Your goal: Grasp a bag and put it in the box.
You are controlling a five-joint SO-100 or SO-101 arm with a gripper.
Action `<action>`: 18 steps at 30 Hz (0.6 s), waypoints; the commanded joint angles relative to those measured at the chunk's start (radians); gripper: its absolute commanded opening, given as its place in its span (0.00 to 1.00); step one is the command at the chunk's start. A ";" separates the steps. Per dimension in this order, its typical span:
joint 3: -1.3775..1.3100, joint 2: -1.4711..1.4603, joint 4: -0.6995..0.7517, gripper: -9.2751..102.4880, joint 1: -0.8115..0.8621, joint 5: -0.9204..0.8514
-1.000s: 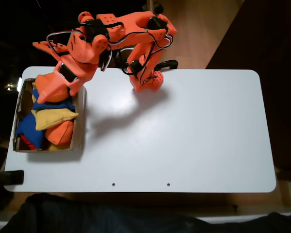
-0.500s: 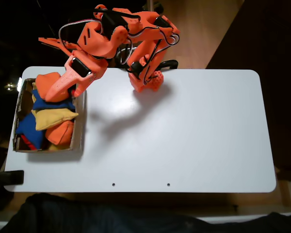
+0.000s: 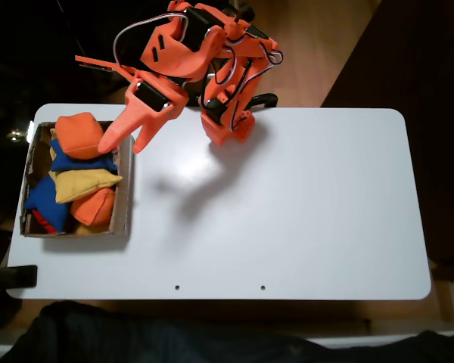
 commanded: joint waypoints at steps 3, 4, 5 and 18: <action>0.011 0.071 0.008 0.78 -0.078 0.021; 0.014 0.080 0.009 0.78 -0.092 0.029; 0.017 0.091 0.011 0.78 -0.107 0.034; 0.046 0.221 0.002 0.56 -0.325 0.095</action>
